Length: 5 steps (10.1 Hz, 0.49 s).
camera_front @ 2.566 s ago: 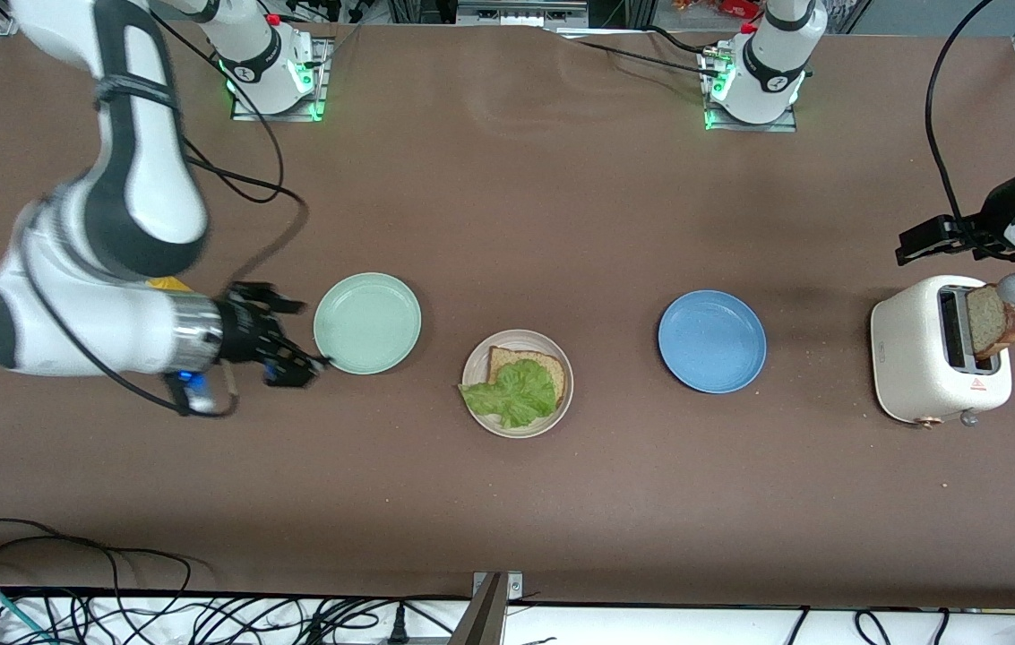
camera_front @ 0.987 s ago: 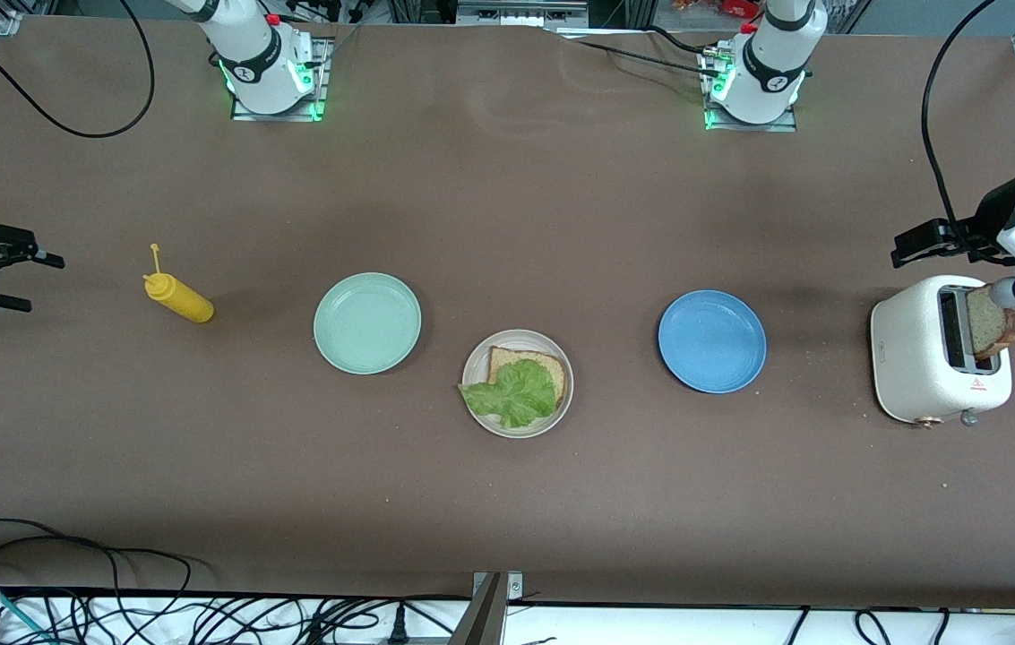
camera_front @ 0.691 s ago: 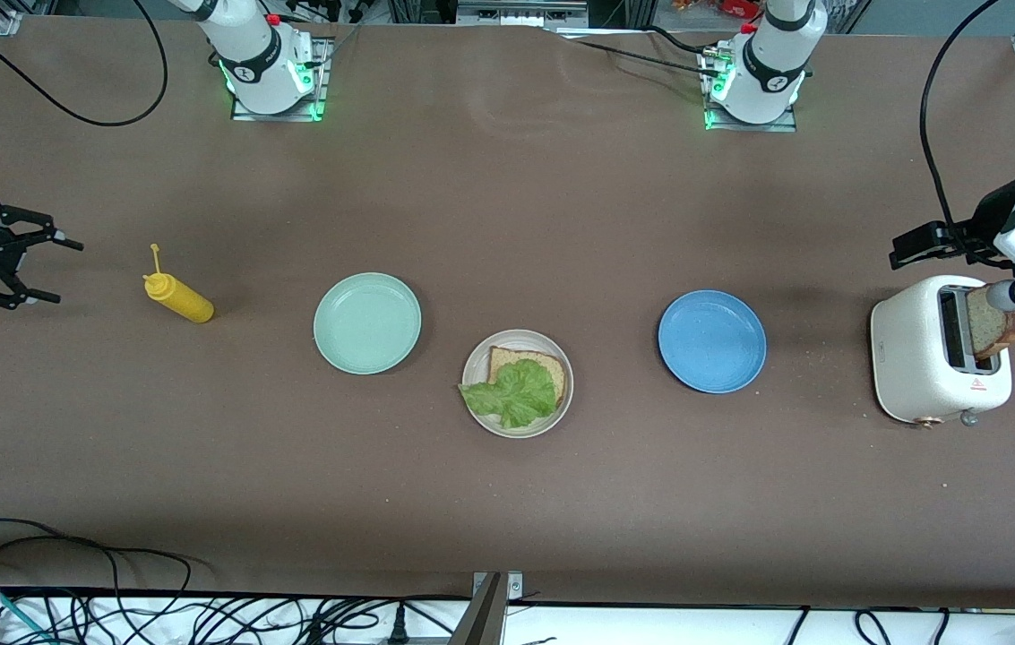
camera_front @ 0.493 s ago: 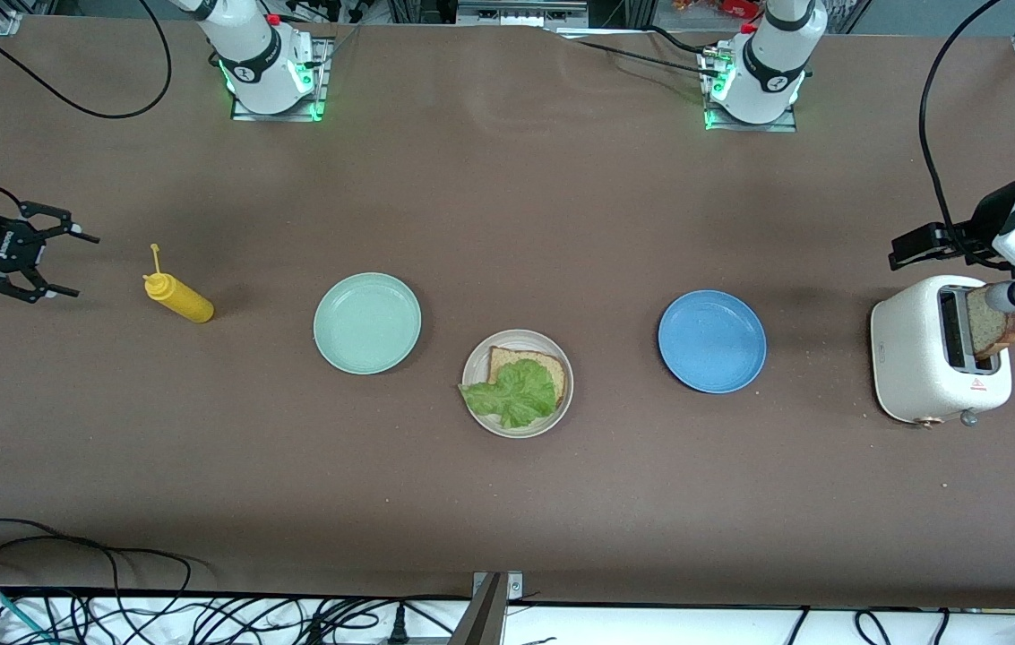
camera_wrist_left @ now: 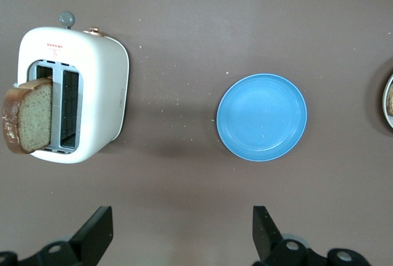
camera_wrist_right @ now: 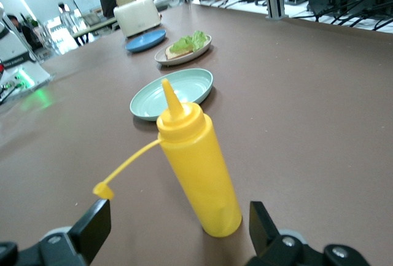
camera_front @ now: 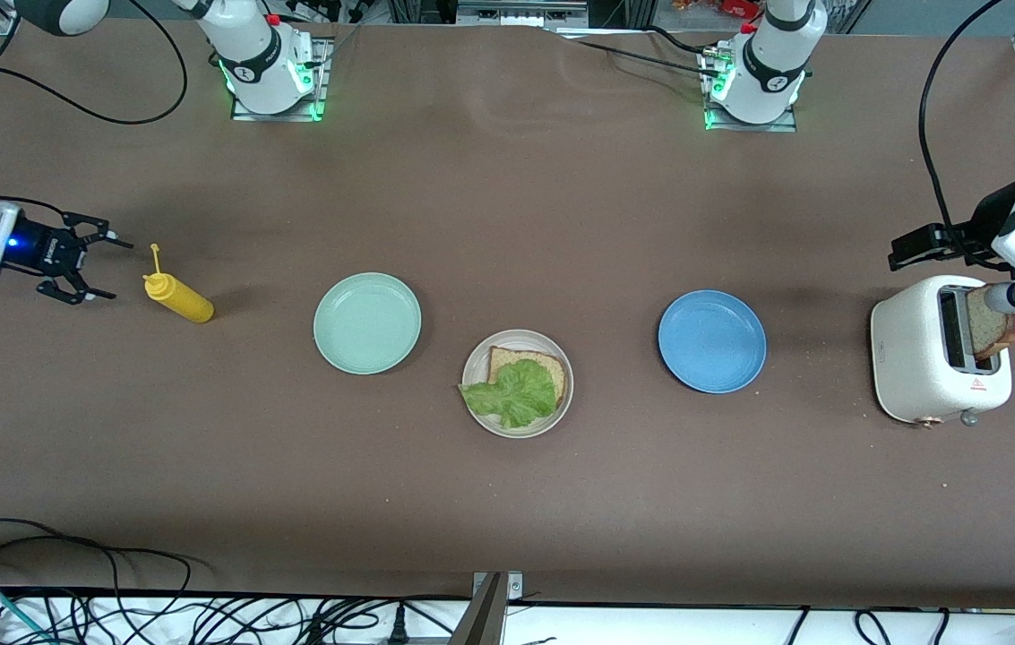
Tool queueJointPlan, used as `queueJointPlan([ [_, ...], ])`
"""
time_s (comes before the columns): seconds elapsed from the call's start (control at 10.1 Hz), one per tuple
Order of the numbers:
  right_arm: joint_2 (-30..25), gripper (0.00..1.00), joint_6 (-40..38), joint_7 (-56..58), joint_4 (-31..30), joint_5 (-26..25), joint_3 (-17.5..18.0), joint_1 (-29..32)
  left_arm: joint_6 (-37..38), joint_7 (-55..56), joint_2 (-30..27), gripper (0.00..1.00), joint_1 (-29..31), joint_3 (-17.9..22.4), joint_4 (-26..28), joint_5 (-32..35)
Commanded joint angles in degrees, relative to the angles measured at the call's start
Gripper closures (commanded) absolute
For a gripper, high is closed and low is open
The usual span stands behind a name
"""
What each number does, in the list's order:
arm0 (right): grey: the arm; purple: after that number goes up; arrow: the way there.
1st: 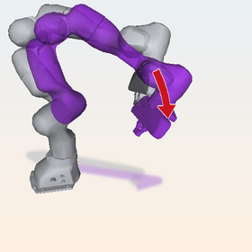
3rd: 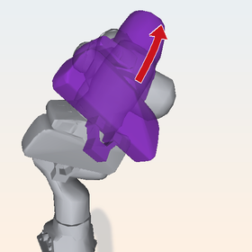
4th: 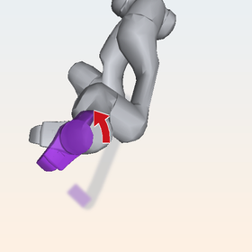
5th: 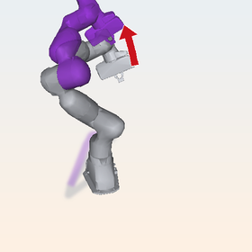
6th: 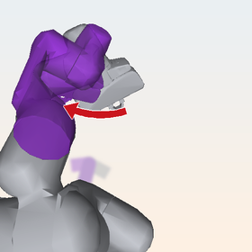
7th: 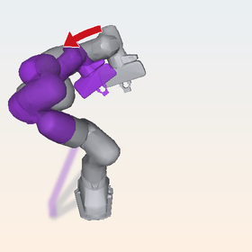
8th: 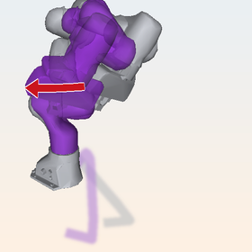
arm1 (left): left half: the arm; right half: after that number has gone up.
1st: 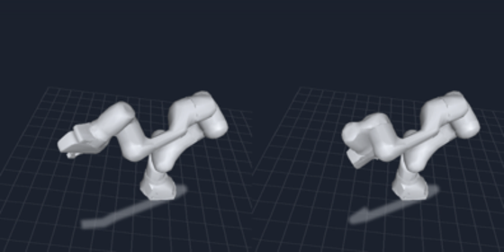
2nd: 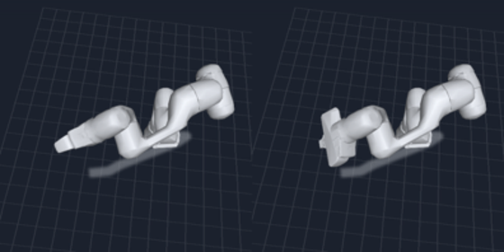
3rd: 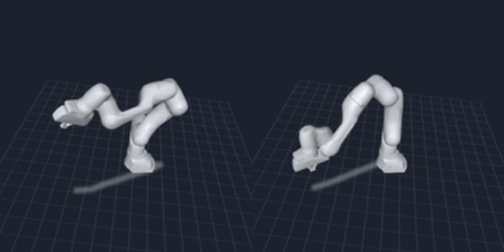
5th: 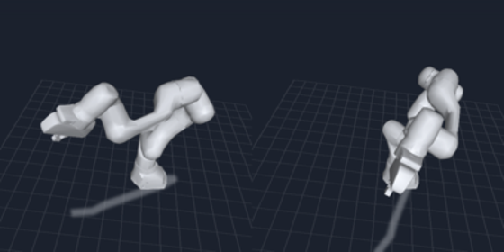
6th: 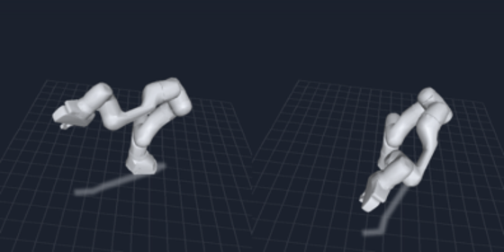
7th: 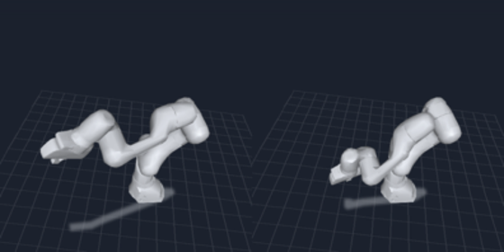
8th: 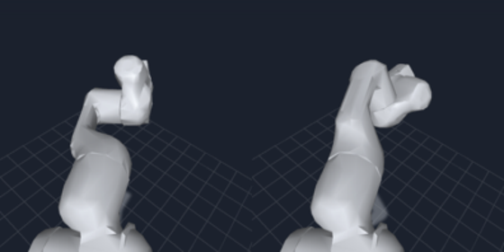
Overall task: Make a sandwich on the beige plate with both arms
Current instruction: 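Move the right gripper to the yellow mustard bottle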
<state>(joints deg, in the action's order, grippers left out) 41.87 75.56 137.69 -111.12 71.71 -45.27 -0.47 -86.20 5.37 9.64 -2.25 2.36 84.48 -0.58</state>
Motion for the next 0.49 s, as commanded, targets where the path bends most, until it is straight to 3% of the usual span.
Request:
queueJointPlan([
  [0.0,1.89,0.0,-1.82,0.83,2.04,3.06,7.96,6.42,0.07,-0.27,-0.23,0.0,-0.12,0.1,-0.19,-0.21],
  [0.1,2.86,0.0,-1.74,0.83,2.83,4.12,10.79,8.27,-0.02,-0.36,-0.23,0.0,-0.03,0.1,-0.28,-0.21],
  [0.39,4.71,0.0,-1.73,0.83,5.73,5.8,11.78,8.64,-0.02,-0.36,-0.06,0.0,-0.03,0.1,-0.19,-0.21],
])
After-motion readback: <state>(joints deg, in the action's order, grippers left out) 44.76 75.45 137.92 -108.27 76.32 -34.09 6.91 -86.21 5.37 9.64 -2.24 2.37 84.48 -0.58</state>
